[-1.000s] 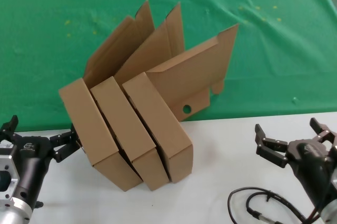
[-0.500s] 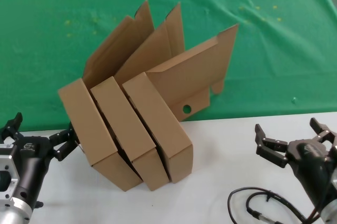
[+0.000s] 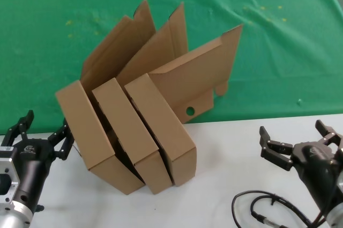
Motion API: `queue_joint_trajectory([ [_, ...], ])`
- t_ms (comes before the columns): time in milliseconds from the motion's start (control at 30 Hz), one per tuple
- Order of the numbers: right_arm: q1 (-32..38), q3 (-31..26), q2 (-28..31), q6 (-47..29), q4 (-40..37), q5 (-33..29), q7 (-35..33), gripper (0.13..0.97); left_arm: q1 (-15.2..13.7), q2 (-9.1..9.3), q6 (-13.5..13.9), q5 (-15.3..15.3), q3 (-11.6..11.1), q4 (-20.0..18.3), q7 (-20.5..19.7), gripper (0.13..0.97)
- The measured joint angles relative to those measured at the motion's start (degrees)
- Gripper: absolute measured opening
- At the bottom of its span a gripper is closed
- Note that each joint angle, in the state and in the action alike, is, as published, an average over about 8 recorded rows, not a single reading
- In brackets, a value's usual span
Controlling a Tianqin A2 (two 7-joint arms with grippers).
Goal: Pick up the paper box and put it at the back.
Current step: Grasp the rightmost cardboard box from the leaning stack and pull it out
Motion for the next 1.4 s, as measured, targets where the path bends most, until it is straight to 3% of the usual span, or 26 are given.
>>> queue_joint_trajectory([
  [133, 0.0, 0.0, 0.0, 0.0, 0.0, 0.0, 0.0, 0.966, 0.0, 0.0, 0.0, 0.0, 0.0, 0.0, 0.0, 0.519],
  [267, 0.0, 0.0, 0.0, 0.0, 0.0, 0.0, 0.0, 0.966, 0.0, 0.0, 0.0, 0.0, 0.0, 0.0, 0.0, 0.519],
  [533, 0.0, 0.0, 0.0, 0.0, 0.0, 0.0, 0.0, 0.966, 0.0, 0.0, 0.0, 0.0, 0.0, 0.0, 0.0, 0.33],
  [833, 0.0, 0.0, 0.0, 0.0, 0.0, 0.0, 0.0, 0.966, 0.0, 0.0, 0.0, 0.0, 0.0, 0.0, 0.0, 0.206],
  [1133, 0.0, 0.0, 0.0, 0.0, 0.0, 0.0, 0.0, 0.966, 0.0, 0.0, 0.0, 0.0, 0.0, 0.0, 0.0, 0.149],
  [1400, 0.0, 0.0, 0.0, 0.0, 0.0, 0.0, 0.0, 0.966, 0.0, 0.0, 0.0, 0.0, 0.0, 0.0, 0.0, 0.146],
])
